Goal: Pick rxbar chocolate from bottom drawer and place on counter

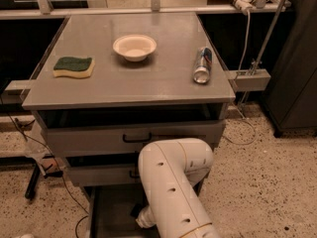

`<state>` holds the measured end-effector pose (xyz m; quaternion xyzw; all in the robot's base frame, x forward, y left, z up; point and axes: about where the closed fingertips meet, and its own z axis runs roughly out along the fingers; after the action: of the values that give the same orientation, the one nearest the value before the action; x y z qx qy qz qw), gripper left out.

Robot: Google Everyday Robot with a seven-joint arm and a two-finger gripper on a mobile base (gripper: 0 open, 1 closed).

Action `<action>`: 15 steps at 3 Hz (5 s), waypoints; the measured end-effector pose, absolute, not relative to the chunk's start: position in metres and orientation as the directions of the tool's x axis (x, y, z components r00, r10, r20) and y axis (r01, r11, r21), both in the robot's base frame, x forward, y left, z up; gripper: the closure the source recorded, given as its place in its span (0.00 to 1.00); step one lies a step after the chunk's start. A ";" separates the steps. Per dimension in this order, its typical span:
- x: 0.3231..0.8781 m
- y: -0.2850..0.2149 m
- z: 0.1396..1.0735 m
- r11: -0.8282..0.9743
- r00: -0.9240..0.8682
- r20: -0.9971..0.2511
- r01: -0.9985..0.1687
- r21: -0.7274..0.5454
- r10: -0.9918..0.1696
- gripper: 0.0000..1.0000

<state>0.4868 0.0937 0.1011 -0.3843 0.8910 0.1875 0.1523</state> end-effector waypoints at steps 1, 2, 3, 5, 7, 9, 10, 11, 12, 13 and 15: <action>0.487 0.094 0.102 0.634 -0.658 -0.416 -0.742 0.217 -0.628 1.00; 0.487 0.094 0.111 0.634 -0.658 -0.416 -0.742 0.217 -0.628 1.00; 0.487 0.094 0.117 0.634 -0.658 -0.416 -0.742 0.217 -0.627 1.00; 0.501 0.092 0.129 0.646 -0.696 -0.472 -0.703 0.297 -0.540 1.00; 0.500 0.071 0.162 0.655 -0.751 -0.490 -0.645 0.394 -0.444 1.00; 0.509 0.008 0.259 0.718 -0.826 -0.469 -0.528 0.453 -0.312 1.00; 0.511 0.007 0.261 0.718 -0.824 -0.472 -0.531 0.450 -0.313 1.00; 0.509 0.008 0.280 0.713 -0.803 -0.491 -0.559 0.423 -0.338 1.00; 0.501 0.005 0.311 0.729 -0.800 -0.480 -0.562 0.390 -0.360 1.00; 0.475 0.002 0.378 0.740 -0.787 -0.479 -0.577 0.345 -0.389 1.00; 0.474 0.003 0.396 0.732 -0.770 -0.491 -0.597 0.330 -0.407 1.00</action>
Offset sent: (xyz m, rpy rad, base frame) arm 0.0022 0.0010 0.0018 0.0295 0.0060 0.0058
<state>0.4745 0.0033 0.3960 -0.2760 0.9094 0.2410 0.1967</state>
